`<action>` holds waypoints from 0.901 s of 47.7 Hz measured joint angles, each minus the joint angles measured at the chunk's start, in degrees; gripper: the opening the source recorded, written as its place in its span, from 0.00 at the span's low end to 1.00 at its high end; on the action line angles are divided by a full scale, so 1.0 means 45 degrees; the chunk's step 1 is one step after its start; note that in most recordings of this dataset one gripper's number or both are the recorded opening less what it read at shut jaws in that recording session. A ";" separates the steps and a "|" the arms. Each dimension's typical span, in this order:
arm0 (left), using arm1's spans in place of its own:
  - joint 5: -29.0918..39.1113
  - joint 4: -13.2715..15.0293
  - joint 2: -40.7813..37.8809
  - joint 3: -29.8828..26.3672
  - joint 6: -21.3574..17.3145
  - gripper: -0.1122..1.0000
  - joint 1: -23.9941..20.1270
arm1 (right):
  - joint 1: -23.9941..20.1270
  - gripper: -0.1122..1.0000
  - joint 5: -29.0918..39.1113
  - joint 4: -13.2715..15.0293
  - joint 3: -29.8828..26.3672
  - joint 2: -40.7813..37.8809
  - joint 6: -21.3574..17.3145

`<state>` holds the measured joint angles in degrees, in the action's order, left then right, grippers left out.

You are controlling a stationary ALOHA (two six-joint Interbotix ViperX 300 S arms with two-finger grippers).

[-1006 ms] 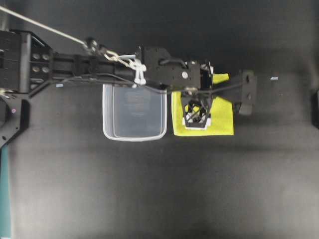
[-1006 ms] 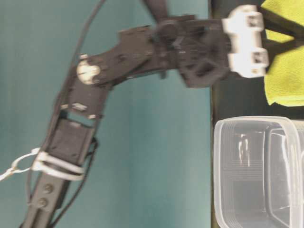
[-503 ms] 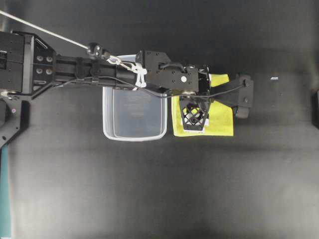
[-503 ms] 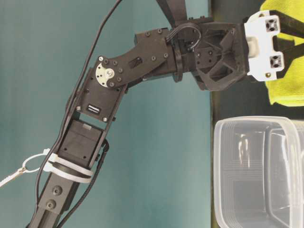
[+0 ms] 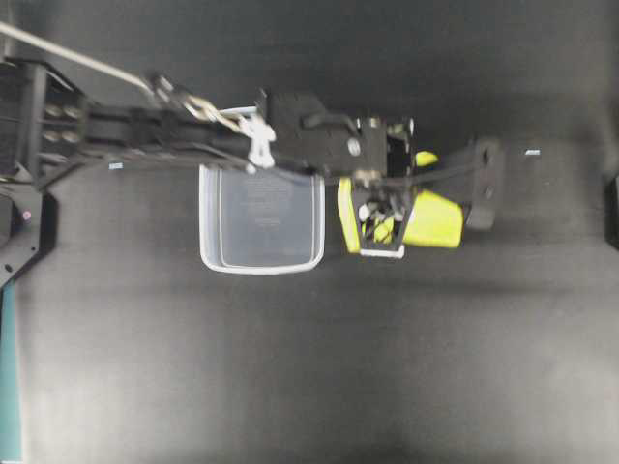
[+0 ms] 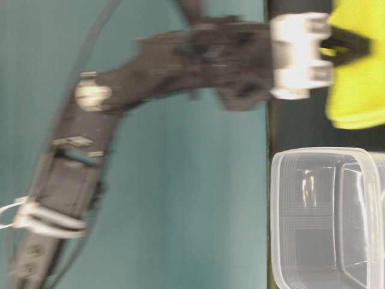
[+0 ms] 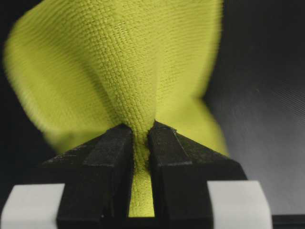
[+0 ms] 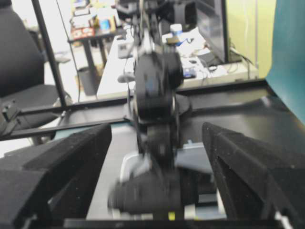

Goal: Place the yellow towel into the container with the left arm.

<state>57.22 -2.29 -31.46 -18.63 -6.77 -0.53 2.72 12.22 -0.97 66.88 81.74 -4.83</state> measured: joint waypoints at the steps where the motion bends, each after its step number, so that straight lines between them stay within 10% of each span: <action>1: 0.0176 0.0000 0.0195 -0.0059 0.0000 0.16 -0.0020 | 0.0000 0.77 0.0000 0.0000 0.0000 -0.0020 0.0000; 23: 0.3203 -0.0020 0.5742 0.2441 0.0039 0.16 -0.0273 | 0.0000 0.77 0.0000 0.0000 0.0234 -0.0059 -0.0078; 43: 0.1016 -0.0020 0.7891 0.7012 0.0020 0.16 -0.0430 | 0.0000 0.77 -0.0156 0.0000 0.0371 -0.0078 -0.0117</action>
<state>61.79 -2.37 4.04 12.92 -6.68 -2.46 2.72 11.51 -0.97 68.55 81.39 -5.36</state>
